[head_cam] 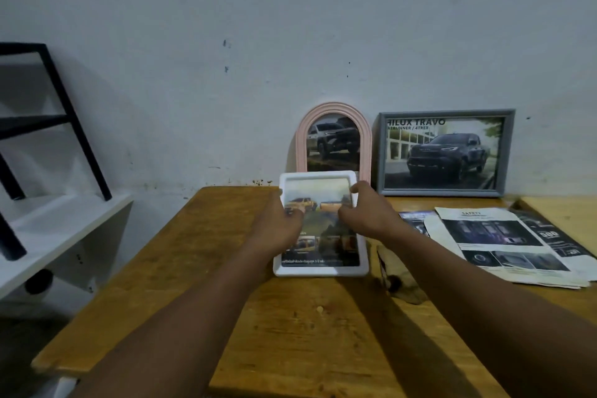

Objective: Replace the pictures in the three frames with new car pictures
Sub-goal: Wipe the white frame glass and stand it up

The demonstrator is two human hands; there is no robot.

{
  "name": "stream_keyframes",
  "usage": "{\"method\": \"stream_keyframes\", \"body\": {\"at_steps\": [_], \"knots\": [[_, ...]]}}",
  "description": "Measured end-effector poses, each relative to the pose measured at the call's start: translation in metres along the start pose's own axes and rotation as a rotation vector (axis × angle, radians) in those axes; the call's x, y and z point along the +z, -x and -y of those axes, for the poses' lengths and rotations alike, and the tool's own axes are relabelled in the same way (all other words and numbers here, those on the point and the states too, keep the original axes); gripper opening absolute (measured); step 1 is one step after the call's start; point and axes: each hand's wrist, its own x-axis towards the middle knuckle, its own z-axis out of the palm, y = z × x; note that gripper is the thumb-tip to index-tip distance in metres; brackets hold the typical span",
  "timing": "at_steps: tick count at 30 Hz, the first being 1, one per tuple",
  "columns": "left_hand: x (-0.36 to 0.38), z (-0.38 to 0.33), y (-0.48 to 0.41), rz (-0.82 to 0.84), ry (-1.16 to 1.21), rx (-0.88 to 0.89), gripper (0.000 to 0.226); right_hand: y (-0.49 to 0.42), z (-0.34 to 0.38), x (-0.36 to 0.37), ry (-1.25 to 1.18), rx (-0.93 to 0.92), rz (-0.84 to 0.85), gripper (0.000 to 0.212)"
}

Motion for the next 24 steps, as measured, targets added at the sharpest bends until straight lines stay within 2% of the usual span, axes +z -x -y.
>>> {"method": "stream_keyframes", "body": {"at_steps": [5, 10, 17, 24], "knots": [[-0.029, -0.005, -0.006, -0.135, 0.029, 0.133, 0.055, -0.005, 0.029, 0.002, -0.143, -0.171, -0.037, 0.054], [-0.049, 0.01, -0.014, -0.234, 0.014, 0.197, 0.057, -0.011, 0.043, 0.019, -0.206, -0.283, 0.004, 0.06], [-0.062, 0.044, -0.036, -0.313, -0.046, 0.182, 0.06, -0.039, 0.048, 0.052, -0.2, -0.352, 0.018, 0.062], [-0.075, 0.064, -0.07, -0.352, -0.005, 0.149, 0.067, -0.077, 0.06, 0.08, -0.185, -0.413, -0.006, 0.059]]}}
